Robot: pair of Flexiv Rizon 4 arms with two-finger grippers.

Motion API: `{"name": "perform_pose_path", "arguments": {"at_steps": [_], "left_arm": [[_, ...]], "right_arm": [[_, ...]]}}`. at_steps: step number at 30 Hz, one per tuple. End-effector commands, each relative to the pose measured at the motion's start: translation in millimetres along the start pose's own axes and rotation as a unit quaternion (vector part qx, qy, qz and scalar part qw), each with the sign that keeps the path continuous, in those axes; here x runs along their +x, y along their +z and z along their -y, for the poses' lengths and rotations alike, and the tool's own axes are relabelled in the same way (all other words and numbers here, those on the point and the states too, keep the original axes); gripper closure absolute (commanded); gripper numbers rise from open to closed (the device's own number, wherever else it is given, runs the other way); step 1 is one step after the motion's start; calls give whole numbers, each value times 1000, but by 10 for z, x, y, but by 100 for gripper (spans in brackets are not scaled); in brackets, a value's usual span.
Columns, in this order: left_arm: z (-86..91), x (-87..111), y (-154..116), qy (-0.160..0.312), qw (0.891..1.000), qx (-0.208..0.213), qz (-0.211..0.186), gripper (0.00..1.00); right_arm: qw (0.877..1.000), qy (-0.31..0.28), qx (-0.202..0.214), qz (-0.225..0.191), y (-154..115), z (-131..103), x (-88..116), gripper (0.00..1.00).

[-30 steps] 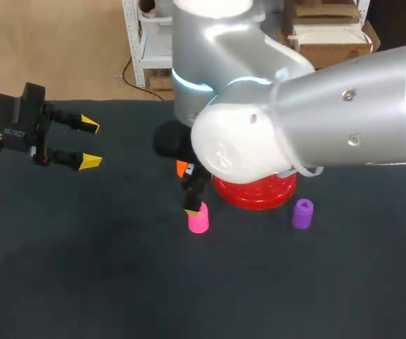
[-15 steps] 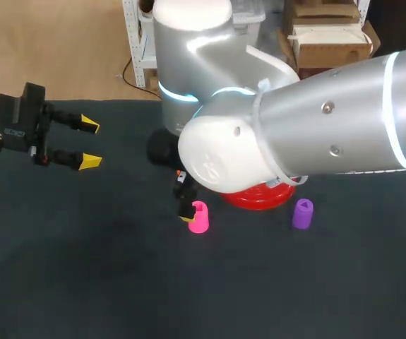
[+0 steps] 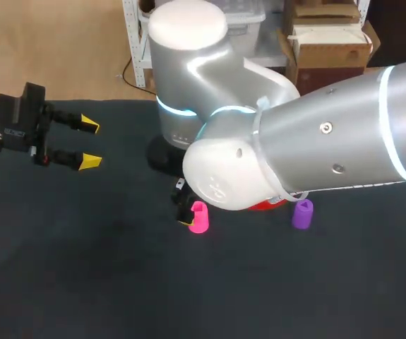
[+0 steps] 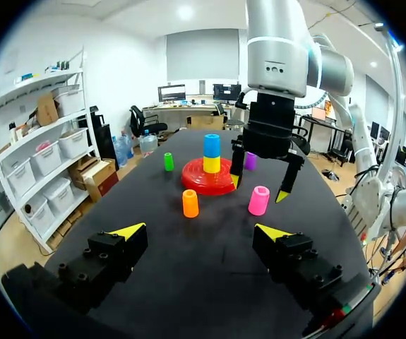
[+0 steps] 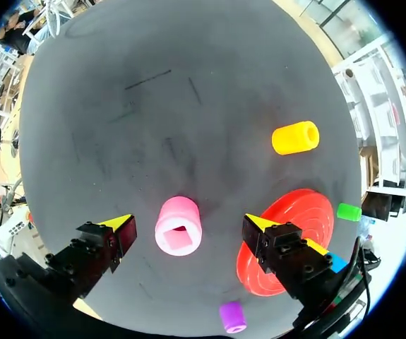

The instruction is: Pick up and stack the cylinders on the red base in this order: pink,purple,orange,green

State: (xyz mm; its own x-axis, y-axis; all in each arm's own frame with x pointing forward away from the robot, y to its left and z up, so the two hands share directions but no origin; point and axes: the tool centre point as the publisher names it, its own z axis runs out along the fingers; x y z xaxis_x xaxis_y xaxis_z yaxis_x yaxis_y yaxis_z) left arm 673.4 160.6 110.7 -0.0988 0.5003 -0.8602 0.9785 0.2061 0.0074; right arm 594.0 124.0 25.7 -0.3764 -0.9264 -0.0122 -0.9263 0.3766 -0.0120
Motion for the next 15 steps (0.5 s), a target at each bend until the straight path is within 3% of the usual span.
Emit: {"name": "perform_pose_path", "arguments": {"at_steps": [1,5,7,12,15], "left_arm": [[1,12,-2,1,1000,0,2,0],[1,12,-2,1,1000,0,2,0],[1,12,-2,1,1000,0,2,0],[1,12,-2,1,1000,0,2,0],[1,12,-2,1,1000,0,2,0]], "right_arm": [[1000,3,3,5,13,-5,36,8],[1000,4,3,5,14,-3,45,13],[1000,5,2,5,15,-1,51,38],[1000,6,-1,5,29,-12,67,37],[1000,6,-3,4,33,-18,72,55]]}}
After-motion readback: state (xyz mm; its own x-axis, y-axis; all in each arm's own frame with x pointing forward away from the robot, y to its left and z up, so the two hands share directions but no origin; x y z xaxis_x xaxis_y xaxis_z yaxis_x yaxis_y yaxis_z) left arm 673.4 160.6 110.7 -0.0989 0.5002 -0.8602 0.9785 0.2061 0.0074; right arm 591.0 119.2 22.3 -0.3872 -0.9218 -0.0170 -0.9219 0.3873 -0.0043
